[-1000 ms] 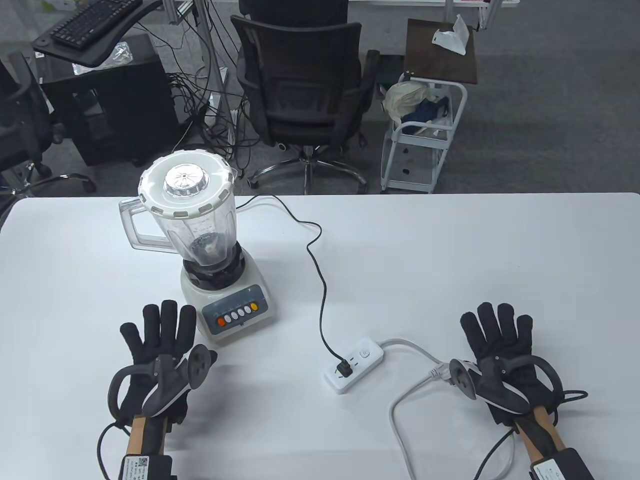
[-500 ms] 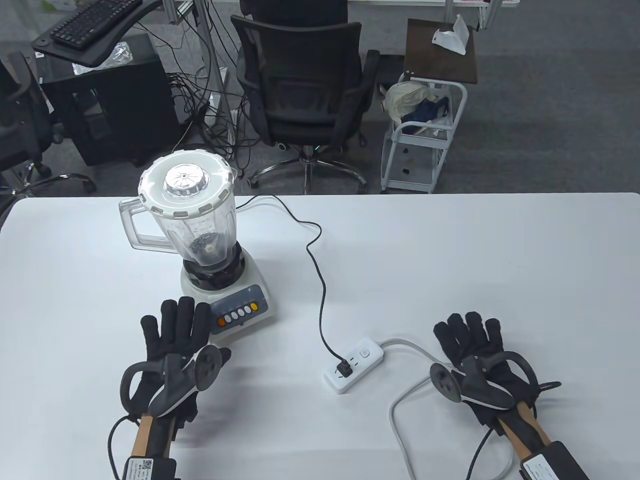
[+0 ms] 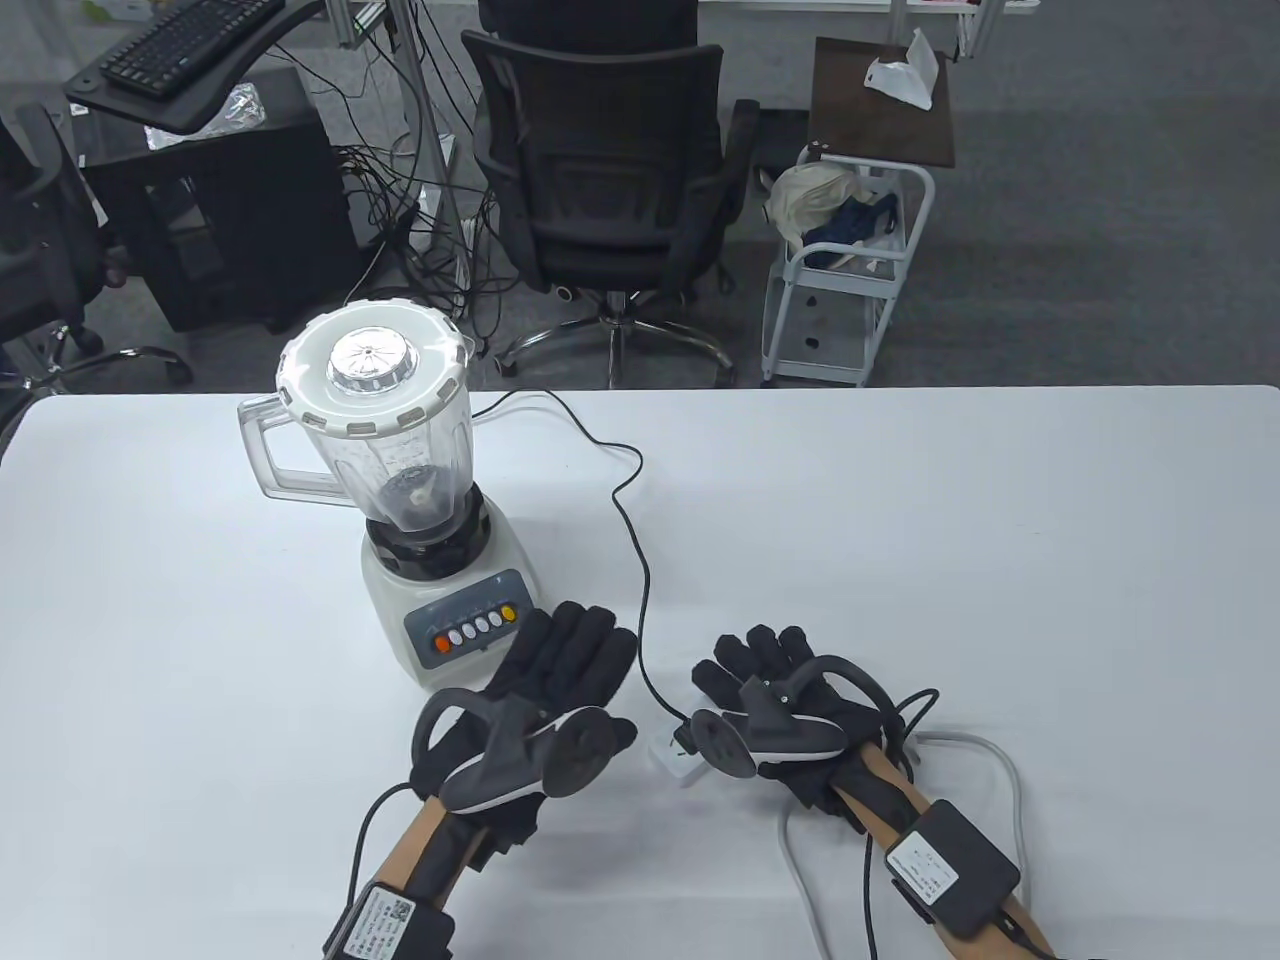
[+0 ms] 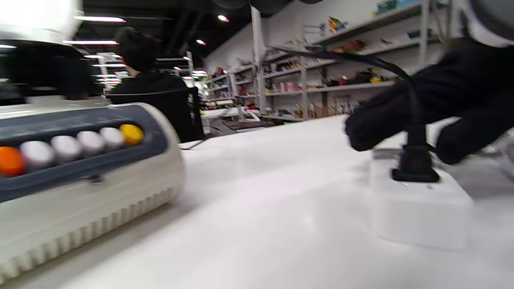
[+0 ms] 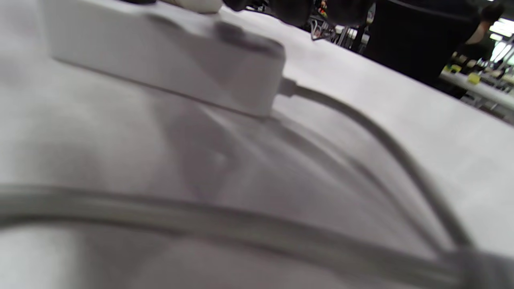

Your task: Unplug the blender

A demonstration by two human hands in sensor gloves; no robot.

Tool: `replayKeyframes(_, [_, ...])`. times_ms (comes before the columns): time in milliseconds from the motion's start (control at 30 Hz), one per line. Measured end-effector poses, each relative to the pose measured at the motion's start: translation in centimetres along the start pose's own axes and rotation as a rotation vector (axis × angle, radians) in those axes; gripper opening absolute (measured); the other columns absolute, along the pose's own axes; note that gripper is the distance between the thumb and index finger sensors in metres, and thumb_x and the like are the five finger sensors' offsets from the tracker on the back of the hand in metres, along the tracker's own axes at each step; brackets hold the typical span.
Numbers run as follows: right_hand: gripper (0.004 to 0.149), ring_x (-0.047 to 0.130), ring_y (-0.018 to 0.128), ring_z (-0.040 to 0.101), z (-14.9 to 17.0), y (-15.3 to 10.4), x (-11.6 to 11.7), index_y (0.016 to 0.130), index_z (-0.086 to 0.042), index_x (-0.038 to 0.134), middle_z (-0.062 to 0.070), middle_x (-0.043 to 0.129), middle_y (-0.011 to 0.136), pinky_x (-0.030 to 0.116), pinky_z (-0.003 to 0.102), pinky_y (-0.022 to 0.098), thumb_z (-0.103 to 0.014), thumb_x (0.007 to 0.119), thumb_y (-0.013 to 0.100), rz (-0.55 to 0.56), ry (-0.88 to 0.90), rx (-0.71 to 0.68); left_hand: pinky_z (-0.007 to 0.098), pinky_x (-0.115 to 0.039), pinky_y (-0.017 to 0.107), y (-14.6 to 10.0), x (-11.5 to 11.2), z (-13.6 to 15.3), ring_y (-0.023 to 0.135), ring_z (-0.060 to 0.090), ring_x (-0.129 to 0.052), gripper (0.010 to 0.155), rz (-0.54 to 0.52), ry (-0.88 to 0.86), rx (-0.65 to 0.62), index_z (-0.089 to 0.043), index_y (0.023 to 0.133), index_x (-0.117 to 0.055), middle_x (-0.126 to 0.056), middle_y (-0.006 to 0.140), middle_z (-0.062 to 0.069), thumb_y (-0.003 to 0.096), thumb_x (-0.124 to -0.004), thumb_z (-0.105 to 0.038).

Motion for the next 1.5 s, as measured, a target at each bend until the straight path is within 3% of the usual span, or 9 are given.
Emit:
replayKeyframes(100, [0.065, 0.047, 0.103, 0.050, 0.1, 0.5, 0.8, 0.106, -0.019, 0.026, 0.016, 0.037, 0.116, 0.042, 0.066, 0.073, -0.046, 0.042, 0.049, -0.054, 0.011, -0.009, 0.036, -0.014, 0.085, 1.2, -0.9, -2.1, 0.120, 0.024, -0.037, 0.078, 0.029, 0.044, -0.051, -0.035, 0.116, -0.030, -0.034, 0.126, -0.005, 0.0465, -0.054, -0.063])
replayKeyframes(367, [0.064, 0.055, 0.102, 0.046, 0.8, 0.5, 0.7, 0.104, -0.025, 0.033, 0.009, 0.047, 0.113, 0.048, 0.063, 0.072, -0.047, 0.045, 0.046, 0.032, 0.056, 0.002, 0.038, -0.012, 0.084, 3.0, -3.0, -4.2, 0.120, 0.025, -0.038, 0.068, 0.002, 0.177, -0.068, -0.039, 0.112, -0.046, -0.046, 0.123, -0.010, 0.0469, -0.056, -0.059])
replayKeyframes(433, [0.063, 0.056, 0.102, 0.045, 0.8, 0.6, 0.7, 0.103, -0.026, 0.035, 0.008, 0.048, 0.113, 0.049, 0.063, 0.072, -0.047, 0.046, 0.045, 0.035, 0.062, 0.005, 0.043, -0.015, 0.085, 3.2, -3.1, -4.3, 0.119, 0.023, -0.043, 0.062, -0.023, 0.182, -0.061, -0.040, 0.107, -0.054, -0.055, 0.119, -0.013, 0.0475, -0.057, -0.057])
replayKeyframes(633, [0.064, 0.058, 0.102, 0.043, 1.0, 0.6, 0.7, 0.102, -0.027, 0.036, 0.006, 0.049, 0.112, 0.050, 0.062, 0.072, -0.048, 0.048, 0.043, 0.047, 0.083, 0.009, 0.041, -0.020, 0.086, 4.0, -3.7, -5.3, 0.114, 0.014, -0.055, 0.046, -0.073, 0.141, -0.076, -0.041, 0.091, -0.068, -0.076, 0.096, -0.018, 0.0477, -0.056, -0.053])
replayKeyframes(900, [0.064, 0.059, 0.102, 0.042, 0.9, 0.4, 0.9, 0.103, -0.027, 0.034, 0.007, 0.047, 0.113, 0.052, 0.062, 0.072, -0.048, 0.046, 0.043, 0.053, 0.078, 0.004, 0.043, -0.038, 0.087, 5.2, -3.5, -6.1, 0.097, 0.009, -0.074, 0.044, -0.099, 0.157, -0.080, -0.038, 0.087, -0.072, -0.082, 0.079, -0.014, 0.0464, -0.059, -0.048])
replayKeyframes(1033, [0.064, 0.061, 0.101, 0.042, 0.9, 0.4, 0.9, 0.103, -0.027, 0.033, 0.007, 0.046, 0.113, 0.053, 0.061, 0.072, -0.048, 0.046, 0.043, 0.055, 0.074, 0.011, 0.043, -0.040, 0.086, 4.3, -3.0, -5.8, 0.095, 0.008, -0.076, 0.044, -0.096, 0.200, -0.097, -0.038, 0.085, -0.074, -0.084, 0.077, -0.016, 0.0461, -0.058, -0.049])
replayKeyframes(1167, [0.065, 0.061, 0.101, 0.042, 0.9, 0.4, 1.0, 0.103, -0.026, 0.034, 0.007, 0.046, 0.113, 0.053, 0.061, 0.072, -0.047, 0.046, 0.043, 0.060, 0.091, 0.013, 0.045, -0.039, 0.087, 3.4, 1.1, -2.9, 0.098, 0.008, -0.074, 0.043, -0.232, 0.055, 0.006, -0.040, 0.087, -0.072, -0.083, 0.081, -0.018, 0.0469, -0.058, -0.049])
replayKeyframes(1267, [0.065, 0.061, 0.101, 0.042, 0.9, 0.3, 0.9, 0.103, -0.026, 0.035, 0.008, 0.047, 0.113, 0.053, 0.062, 0.071, -0.047, 0.047, 0.043, 0.059, 0.093, 0.019, 0.048, -0.037, 0.087, 3.3, 1.7, -1.5, 0.103, 0.010, -0.073, 0.044, -0.125, 0.021, 0.004, -0.041, 0.089, -0.072, -0.083, 0.086, -0.018, 0.0471, -0.061, -0.049])
replayKeyframes(1500, [0.065, 0.061, 0.100, 0.043, 0.9, 0.4, 0.9, 0.102, -0.026, 0.036, 0.008, 0.048, 0.112, 0.052, 0.062, 0.072, -0.047, 0.048, 0.043, 0.055, 0.097, 0.021, 0.049, -0.044, 0.084, 0.0, -2.4, 1.2, 0.106, 0.009, -0.075, 0.045, 0.033, 0.125, -0.040, -0.045, 0.090, -0.071, -0.084, 0.089, -0.024, 0.0456, -0.062, -0.051])
Point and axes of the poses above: the tracker on the back of each hand, its own z axis roughly to the little-finger side, its own y axis roughly from the wrist to the fingertips, x = y × z, the point moved 5 cm from there along y, roughly from the wrist to the fingertips
